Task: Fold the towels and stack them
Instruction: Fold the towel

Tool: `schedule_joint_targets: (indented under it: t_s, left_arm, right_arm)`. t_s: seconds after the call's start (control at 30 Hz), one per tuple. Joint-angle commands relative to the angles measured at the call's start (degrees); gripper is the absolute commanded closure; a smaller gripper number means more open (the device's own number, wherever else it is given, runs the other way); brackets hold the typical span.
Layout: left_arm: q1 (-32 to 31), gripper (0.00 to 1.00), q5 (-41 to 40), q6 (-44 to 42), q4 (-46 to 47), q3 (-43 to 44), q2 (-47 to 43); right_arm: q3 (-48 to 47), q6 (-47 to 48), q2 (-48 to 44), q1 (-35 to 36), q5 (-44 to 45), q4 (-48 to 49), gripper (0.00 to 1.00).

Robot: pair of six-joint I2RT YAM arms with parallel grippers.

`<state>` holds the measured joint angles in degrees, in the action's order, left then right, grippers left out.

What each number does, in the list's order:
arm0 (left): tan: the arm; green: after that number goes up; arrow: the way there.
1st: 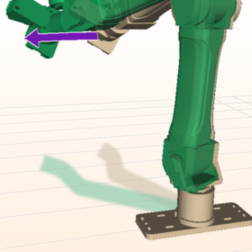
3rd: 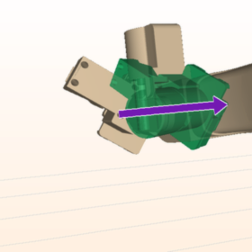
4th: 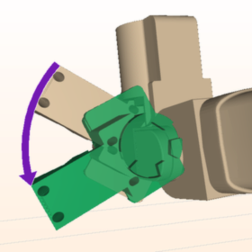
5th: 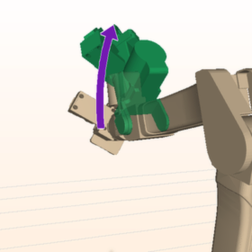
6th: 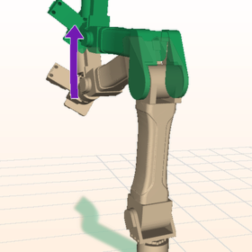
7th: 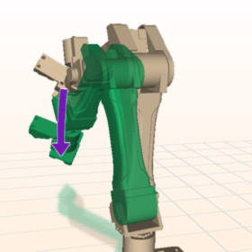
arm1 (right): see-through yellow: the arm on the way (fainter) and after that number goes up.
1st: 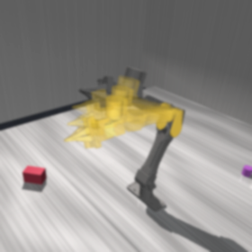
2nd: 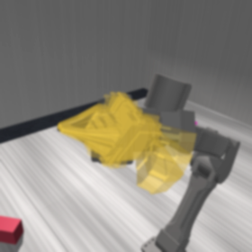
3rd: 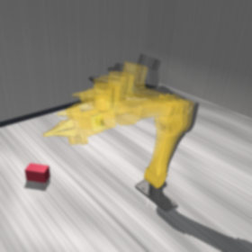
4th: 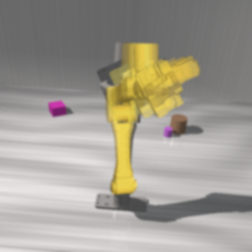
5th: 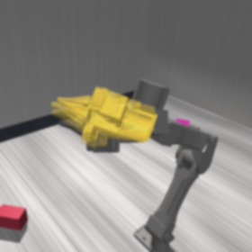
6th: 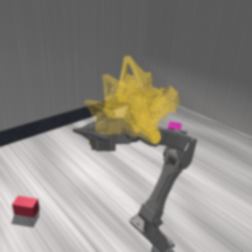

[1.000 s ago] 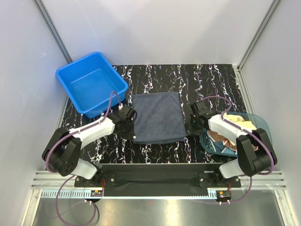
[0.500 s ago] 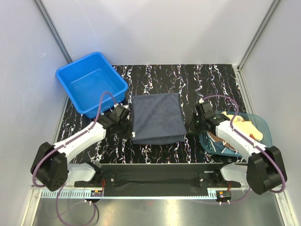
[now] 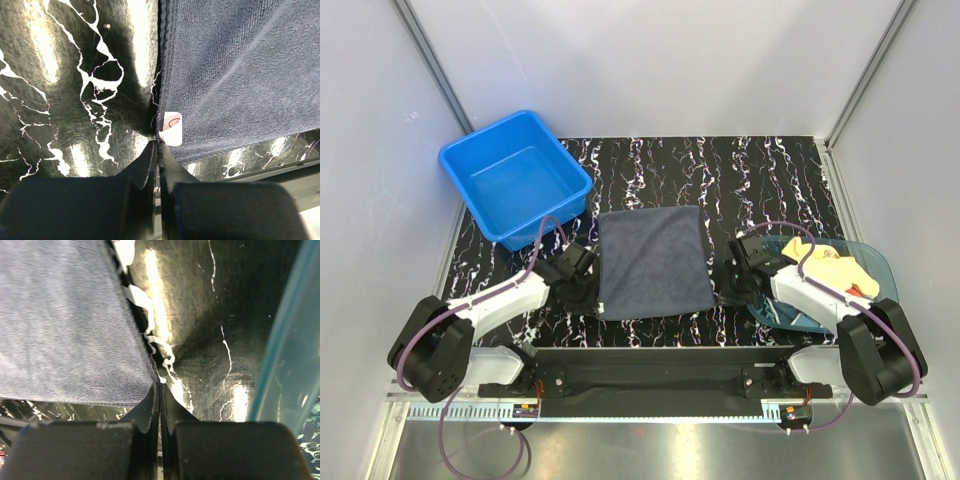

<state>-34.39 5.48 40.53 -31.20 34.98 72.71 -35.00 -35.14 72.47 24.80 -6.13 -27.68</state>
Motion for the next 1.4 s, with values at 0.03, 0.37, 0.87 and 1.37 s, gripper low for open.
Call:
schedule_joint_targets:
  t_s: [0.03, 0.37, 0.87, 1.37]
  left_arm:
    - [-0.1, 0.74, 0.0, -0.3, 0.6, 0.4, -0.5]
    - [-0.1, 0.55, -4.2, -8.0, -9.2, 17.7, 0.3]
    - [3.2, 0.53, -5.7, -26.5, -6.2, 47.4, 24.4]
    - [8.3, 0.51, -4.1, -43.6, -3.4, 55.5, 38.3]
  right_arm:
    - [-1.5, -2.1, 0.2, 0.8, 2.3, -0.3, 0.95]
    - [-10.2, -1.3, -5.7, 0.9, 0.1, -6.8, 0.75]
    - [-7.3, -2.7, 7.8, 4.9, -0.6, 2.5, 0.82]
    - [4.2, -10.3, 0.5, 8.2, 6.6, 1.7, 0.86]
